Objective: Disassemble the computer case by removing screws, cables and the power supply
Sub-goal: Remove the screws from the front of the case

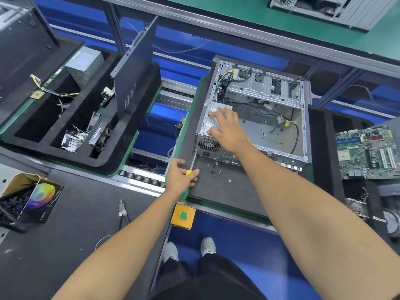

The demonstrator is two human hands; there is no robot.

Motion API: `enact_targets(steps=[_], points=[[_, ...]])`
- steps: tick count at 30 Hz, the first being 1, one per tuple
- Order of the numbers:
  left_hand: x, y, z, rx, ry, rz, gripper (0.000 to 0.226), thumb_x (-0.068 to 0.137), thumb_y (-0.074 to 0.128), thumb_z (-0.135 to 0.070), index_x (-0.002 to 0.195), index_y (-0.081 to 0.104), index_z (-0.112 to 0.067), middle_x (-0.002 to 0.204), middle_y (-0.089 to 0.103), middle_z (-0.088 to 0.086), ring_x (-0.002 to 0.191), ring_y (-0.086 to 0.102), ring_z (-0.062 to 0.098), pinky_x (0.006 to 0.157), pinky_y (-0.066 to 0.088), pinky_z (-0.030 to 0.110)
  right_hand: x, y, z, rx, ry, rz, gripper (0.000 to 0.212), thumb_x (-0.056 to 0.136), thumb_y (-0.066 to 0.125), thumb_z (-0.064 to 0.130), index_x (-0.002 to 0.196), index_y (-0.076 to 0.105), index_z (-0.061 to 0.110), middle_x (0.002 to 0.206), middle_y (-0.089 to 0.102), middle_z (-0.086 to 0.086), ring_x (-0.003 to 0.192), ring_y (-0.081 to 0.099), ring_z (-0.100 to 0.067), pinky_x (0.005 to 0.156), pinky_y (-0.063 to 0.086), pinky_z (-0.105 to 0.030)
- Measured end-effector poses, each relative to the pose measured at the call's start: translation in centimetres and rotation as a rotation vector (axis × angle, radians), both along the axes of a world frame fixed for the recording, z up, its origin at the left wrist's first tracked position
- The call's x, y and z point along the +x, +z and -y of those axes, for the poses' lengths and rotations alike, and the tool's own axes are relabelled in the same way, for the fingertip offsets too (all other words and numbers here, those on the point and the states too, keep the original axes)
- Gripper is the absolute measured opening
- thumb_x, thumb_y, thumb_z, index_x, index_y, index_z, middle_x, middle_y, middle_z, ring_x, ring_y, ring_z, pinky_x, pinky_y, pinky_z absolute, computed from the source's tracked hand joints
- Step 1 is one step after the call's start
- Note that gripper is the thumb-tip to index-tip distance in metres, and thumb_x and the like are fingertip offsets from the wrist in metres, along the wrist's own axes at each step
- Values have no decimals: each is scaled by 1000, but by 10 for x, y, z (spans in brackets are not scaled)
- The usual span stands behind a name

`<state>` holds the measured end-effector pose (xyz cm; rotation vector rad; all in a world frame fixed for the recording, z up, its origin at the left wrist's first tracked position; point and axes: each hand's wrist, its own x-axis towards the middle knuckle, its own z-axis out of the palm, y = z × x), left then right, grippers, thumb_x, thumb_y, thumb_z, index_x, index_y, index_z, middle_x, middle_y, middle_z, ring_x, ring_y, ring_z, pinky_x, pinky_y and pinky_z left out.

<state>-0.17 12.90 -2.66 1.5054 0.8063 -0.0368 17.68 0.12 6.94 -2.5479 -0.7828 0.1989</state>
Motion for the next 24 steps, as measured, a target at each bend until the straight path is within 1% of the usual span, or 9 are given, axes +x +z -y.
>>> enact_targets(steps=[3,5,7,10,12,15,18,22,24], points=[[2,-6,2,-80,-34,-5,24,102,63,-24,117,51,-9,107,71,21,88,77,25,73,60,43,0,0,0,-15,1,7,54,90,44,45,143,43,32,154,29,1,144,18,-18,94,49,-51],[5,-7,3,-103,-65,-35,20,110,43,-25,119,52,-9,112,73,16,87,75,22,62,54,34,0,0,0,-22,5,12,55,91,44,44,144,42,32,155,28,0,144,18,-18,95,48,-51],[12,-5,3,-70,-72,-46,26,111,34,-23,124,51,-9,107,74,11,77,72,19,49,48,28,1,-1,0,-21,5,24,53,92,45,43,144,43,32,154,29,0,144,18,-18,96,48,-50],[26,3,1,-3,-103,17,25,107,51,-27,125,46,-12,106,65,13,70,66,17,40,47,29,1,-1,-1,-21,2,32,54,91,44,44,144,43,33,154,29,0,144,18,-18,96,49,-50],[36,9,1,-5,-83,26,35,100,66,-23,125,44,-12,96,58,15,63,63,18,43,54,33,0,-2,-1,-20,2,30,54,91,44,45,144,43,33,154,29,0,144,18,-18,97,48,-50],[49,11,0,-7,-26,5,39,92,76,-11,116,45,-8,79,54,13,48,58,16,44,56,35,1,-1,-1,-12,-2,30,53,91,45,45,143,44,33,153,30,1,144,17,-17,93,50,-50],[54,4,-3,48,-23,-8,28,94,74,-13,106,50,-6,72,62,13,46,63,18,52,58,40,0,-1,-1,-4,-10,31,52,91,48,44,142,45,33,152,31,1,143,18,-16,91,51,-49],[54,-3,-3,71,-68,-28,19,104,60,-22,110,55,-4,87,67,15,61,69,23,55,53,33,1,-1,-1,-11,-10,33,52,91,48,44,142,44,33,151,31,2,142,18,-16,89,53,-50],[55,-5,-1,111,-93,-46,20,106,55,-25,110,58,-6,87,69,11,67,72,24,63,54,35,1,-1,-1,-9,-6,34,52,91,47,43,142,45,33,151,31,2,142,18,-16,88,54,-50]])
